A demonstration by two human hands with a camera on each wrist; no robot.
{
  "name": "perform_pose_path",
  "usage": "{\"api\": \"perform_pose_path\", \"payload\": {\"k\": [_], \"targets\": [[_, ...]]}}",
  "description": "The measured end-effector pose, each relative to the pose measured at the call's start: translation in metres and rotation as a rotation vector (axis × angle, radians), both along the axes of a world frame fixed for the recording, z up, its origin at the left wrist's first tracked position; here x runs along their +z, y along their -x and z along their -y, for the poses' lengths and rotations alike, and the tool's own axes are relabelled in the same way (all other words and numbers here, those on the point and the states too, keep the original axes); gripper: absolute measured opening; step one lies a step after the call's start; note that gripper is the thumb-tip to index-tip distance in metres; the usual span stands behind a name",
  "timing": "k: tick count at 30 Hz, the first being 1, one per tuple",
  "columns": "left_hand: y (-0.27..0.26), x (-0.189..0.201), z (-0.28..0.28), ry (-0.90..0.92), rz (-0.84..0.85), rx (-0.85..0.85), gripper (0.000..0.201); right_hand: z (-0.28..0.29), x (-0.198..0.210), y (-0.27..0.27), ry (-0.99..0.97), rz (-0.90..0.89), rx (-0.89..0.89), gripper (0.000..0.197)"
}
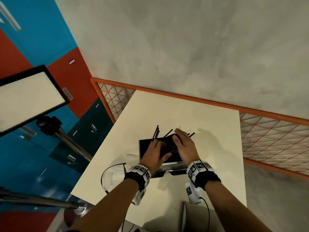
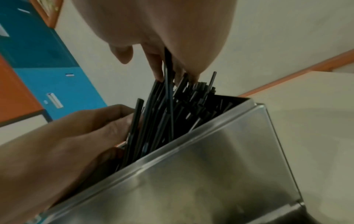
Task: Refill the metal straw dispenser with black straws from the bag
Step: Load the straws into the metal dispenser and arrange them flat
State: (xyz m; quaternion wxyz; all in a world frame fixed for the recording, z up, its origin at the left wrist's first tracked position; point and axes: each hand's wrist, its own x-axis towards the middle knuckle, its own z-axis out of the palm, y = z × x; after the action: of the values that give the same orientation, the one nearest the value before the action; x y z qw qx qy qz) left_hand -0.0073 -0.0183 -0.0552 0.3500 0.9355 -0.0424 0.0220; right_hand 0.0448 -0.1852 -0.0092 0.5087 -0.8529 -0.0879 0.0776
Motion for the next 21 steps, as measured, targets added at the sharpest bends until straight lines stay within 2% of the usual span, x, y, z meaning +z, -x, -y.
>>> {"api": "perform_pose_path", "payload": {"k": [2, 4, 7, 9, 14, 21], "targets": [[0.003, 0.006, -0.007, 0.024, 0.037, 0.032, 0.057, 0.009, 0.003, -0.004, -0.059, 0.029, -0.096, 0.036], [0.005, 0.012, -0.016, 0.035, 0.041, 0.104, 0.077, 0.021, 0.004, -0.011, -0.047, 0.065, -0.202, 0.037], [0.009, 0.015, -0.025, 0.036, -0.114, 0.172, 0.113, 0.034, 0.001, -0.020, 0.020, 0.014, -0.321, 0.042], [0.010, 0.011, -0.024, 0.000, -0.213, 0.132, 0.127, 0.035, -0.002, -0.023, 0.031, -0.076, -0.325, 0.046], [0.007, -0.006, -0.012, -0.072, -0.210, 0.003, 0.132, 0.021, -0.006, -0.012, -0.038, -0.139, -0.218, 0.046], [-0.001, -0.011, -0.004, -0.023, -0.188, -0.037, 0.116, 0.013, -0.010, -0.001, -0.070, -0.064, -0.203, 0.033]]}}
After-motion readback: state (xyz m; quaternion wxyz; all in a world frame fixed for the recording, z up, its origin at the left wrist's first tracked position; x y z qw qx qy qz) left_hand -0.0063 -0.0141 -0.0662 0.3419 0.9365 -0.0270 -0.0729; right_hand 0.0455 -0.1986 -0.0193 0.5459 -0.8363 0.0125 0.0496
